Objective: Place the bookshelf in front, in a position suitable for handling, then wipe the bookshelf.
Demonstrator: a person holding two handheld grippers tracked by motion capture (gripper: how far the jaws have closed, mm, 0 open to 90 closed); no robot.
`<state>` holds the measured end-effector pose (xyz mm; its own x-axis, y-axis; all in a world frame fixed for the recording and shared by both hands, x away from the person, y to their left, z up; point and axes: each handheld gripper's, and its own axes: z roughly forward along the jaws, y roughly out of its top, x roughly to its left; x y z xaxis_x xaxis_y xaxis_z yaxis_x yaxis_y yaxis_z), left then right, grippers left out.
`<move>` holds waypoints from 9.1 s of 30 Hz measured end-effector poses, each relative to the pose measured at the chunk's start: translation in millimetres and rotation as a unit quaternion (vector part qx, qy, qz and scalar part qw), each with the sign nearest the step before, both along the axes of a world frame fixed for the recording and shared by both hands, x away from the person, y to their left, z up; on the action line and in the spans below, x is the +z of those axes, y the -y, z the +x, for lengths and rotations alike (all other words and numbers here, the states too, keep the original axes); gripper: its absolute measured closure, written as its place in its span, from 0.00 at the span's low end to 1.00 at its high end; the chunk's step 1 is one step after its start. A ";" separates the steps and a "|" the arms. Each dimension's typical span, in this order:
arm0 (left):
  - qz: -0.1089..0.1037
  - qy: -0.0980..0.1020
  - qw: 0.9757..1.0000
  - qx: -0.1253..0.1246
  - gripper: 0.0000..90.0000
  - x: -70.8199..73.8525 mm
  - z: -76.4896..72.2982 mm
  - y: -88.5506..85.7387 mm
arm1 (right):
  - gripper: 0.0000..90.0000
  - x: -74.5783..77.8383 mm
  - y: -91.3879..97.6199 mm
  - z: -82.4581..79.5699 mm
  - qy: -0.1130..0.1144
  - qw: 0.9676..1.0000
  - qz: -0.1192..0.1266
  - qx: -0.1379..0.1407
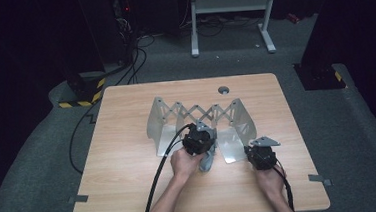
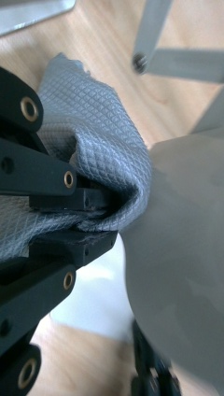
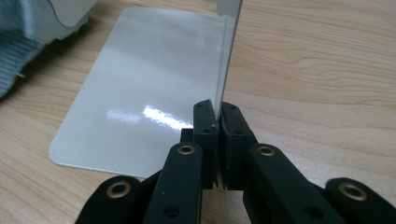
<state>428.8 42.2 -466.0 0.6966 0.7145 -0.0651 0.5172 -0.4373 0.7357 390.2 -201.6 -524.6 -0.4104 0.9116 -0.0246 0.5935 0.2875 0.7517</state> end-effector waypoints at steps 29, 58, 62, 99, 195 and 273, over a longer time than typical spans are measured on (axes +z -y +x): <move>0.000 0.009 1.000 -0.014 0.89 -2.9 -12.9 5.5 | 0.97 0.0 0.3 0.1 -0.002 1.000 0.005 -0.001; 0.037 -0.019 0.999 -0.005 0.88 -21.7 -21.3 -31.2 | 0.97 0.0 1.0 1.8 -0.003 1.000 0.007 -0.001; 0.036 -0.020 0.999 -0.009 0.87 -25.5 -19.8 -29.8 | 0.97 0.0 0.4 1.6 -0.003 1.000 0.006 -0.003; -0.015 0.009 0.999 0.043 0.41 8.3 -40.1 -75.1 | 0.97 0.0 0.8 3.3 -0.005 1.000 0.009 0.001; -0.002 0.026 0.970 0.242 0.76 -61.3 -33.1 -151.9 | 0.55 7.9 11.3 -13.9 0.009 0.998 0.058 0.039; -0.005 0.024 0.969 0.247 0.90 -61.2 -33.3 -154.1 | 0.95 28.3 -34.5 -7.4 -0.002 0.995 0.057 0.077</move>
